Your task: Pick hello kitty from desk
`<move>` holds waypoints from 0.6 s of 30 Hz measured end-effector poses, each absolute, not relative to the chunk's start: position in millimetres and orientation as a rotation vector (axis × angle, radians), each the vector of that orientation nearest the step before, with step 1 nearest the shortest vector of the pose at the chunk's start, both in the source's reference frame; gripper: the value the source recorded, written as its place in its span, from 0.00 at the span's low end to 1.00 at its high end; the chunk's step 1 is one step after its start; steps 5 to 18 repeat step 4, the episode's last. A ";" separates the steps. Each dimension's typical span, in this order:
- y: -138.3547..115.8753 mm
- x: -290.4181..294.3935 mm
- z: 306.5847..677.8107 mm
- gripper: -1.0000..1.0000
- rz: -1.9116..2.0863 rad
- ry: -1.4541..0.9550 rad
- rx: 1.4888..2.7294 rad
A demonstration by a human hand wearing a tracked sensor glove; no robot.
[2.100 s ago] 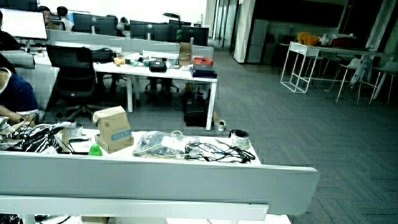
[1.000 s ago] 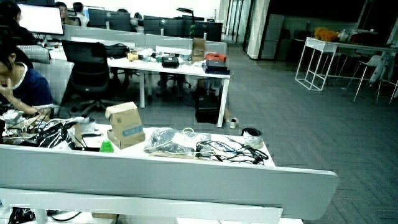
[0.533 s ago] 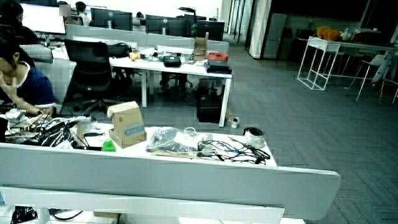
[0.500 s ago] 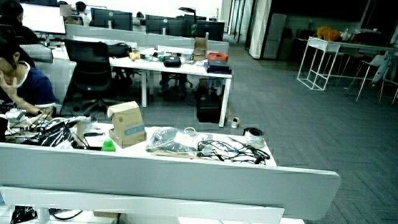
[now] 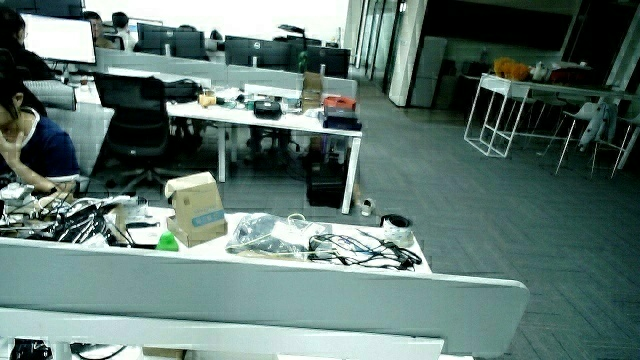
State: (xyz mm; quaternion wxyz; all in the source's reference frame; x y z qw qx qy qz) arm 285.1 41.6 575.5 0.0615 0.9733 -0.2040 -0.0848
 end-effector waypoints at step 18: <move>38.1 269.8 567.2 1.00 -0.270 -0.672 2.906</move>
